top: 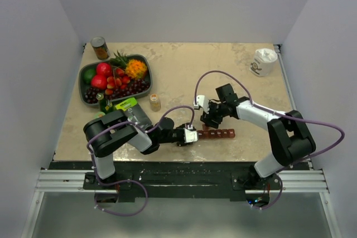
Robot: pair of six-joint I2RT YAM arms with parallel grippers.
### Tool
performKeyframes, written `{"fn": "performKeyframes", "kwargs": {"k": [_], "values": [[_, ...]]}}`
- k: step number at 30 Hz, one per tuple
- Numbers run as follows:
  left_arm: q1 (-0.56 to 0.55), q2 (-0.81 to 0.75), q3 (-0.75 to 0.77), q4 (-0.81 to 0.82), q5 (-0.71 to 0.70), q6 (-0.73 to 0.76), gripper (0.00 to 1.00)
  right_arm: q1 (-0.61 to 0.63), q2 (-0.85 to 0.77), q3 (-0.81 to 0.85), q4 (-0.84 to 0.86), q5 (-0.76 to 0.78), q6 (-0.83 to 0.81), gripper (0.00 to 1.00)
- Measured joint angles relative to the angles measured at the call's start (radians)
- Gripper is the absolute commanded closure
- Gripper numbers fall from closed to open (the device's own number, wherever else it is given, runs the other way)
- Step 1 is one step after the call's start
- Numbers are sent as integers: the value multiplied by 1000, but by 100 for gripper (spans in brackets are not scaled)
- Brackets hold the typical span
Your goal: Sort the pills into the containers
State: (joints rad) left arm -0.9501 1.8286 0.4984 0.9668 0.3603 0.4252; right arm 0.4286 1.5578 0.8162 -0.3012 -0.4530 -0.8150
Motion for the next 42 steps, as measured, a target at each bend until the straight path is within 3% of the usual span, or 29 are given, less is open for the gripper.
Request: {"fn": "performKeyframes", "kwargs": {"k": [6,11,14,17,20,23,27,34,37,42], "values": [[0,-29,-5,-36,-26,-47,37,-19,-70,71,-110,-48,11,20],[0,-111,-6,-129,-62,-98,26,-60,-189,149,-159,-93,8,16],[0,-174,-6,-142,-69,-130,24,-87,-237,151,-177,-130,9,12],[1,-248,-6,-146,-77,-175,20,-134,-274,136,-193,-193,18,1],[14,-345,-10,-151,-100,-272,1,-208,-335,96,-187,-253,57,1],[77,-446,-8,-203,-132,-423,1,-250,-367,67,-170,-306,103,1],[226,-549,68,-410,-193,-601,1,-251,-312,67,-193,-363,100,1],[288,-639,206,-770,-502,-717,1,-250,-289,67,-201,-354,113,1],[307,-623,246,-875,-591,-730,5,-250,-293,67,-192,-346,123,1],[380,-443,389,-1036,-713,-753,15,-250,-293,67,-187,-340,131,1]]}}
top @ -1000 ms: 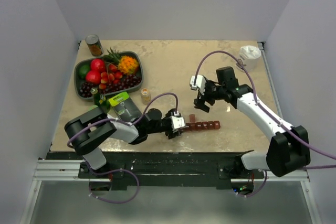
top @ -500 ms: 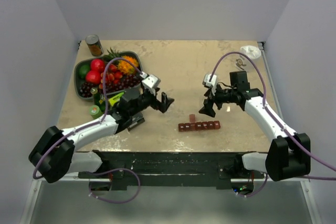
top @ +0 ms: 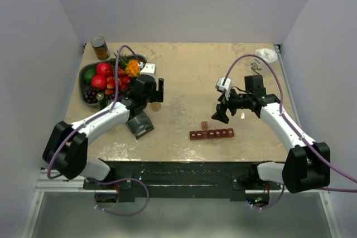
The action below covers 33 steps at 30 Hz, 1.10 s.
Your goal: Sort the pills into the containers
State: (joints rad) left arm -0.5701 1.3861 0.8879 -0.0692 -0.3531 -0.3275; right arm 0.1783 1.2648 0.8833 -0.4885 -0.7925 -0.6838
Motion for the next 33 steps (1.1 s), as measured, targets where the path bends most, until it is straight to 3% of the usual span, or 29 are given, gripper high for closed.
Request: {"fn": "performKeyframes", "kwargs": {"k": [6,22,25,31,33], "values": [[20,133,63,-76,-49,-21,28,0,0,0,3,16,6,1],[20,154,81,-126,-25,-48,42,0,6,-3,6,20,11,1],[20,154,81,-135,-13,-52,50,0,6,-3,6,20,11,1],[20,154,85,-142,18,-54,91,0,6,-3,6,20,11,1],[20,154,87,-145,32,-52,97,0,6,-3,6,20,11,1]]}}
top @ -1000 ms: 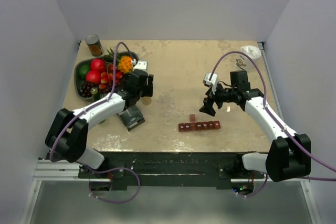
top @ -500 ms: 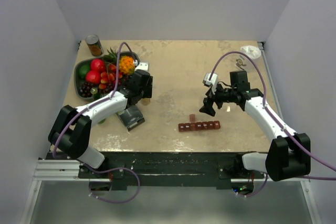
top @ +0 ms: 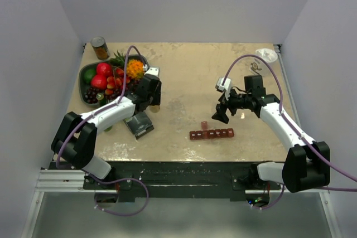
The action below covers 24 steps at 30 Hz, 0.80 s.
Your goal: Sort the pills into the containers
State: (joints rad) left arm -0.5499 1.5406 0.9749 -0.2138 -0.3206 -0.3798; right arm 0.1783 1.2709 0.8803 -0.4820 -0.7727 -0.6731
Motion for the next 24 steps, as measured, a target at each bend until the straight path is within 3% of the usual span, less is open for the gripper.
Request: {"fn": "performKeyframes", "kwargs": {"k": [5,10,16,24], "values": [[0,-10,4,-11,98,27,100,0,2,-4,2,-6,-7,1],[1,-84,-13,13,338,50,100,25,2,-29,2,-32,-65,1],[-2,-173,-61,186,621,-5,100,160,-16,-40,40,-32,-116,1],[-80,-169,-98,367,739,-130,100,185,6,42,208,-51,70,2]]}}
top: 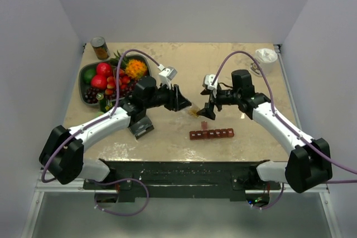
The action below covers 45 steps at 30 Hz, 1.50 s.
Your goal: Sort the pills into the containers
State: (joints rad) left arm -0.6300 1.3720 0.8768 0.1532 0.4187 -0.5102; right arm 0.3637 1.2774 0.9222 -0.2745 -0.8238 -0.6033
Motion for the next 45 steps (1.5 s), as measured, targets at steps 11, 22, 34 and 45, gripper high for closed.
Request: {"fn": "performKeyframes", "kwargs": {"k": [11,22,34,45], "values": [[-40,5,-24,161,1,-128,100,38,48,-22,89,-58,159,31],[-38,5,-59,239,24,-179,47,46,66,-22,58,-114,148,84],[41,-226,-138,200,133,102,21,52,8,-31,-69,-201,-42,86],[-109,-370,-264,131,287,718,18,53,-2,-48,-183,-250,-216,85]]}}
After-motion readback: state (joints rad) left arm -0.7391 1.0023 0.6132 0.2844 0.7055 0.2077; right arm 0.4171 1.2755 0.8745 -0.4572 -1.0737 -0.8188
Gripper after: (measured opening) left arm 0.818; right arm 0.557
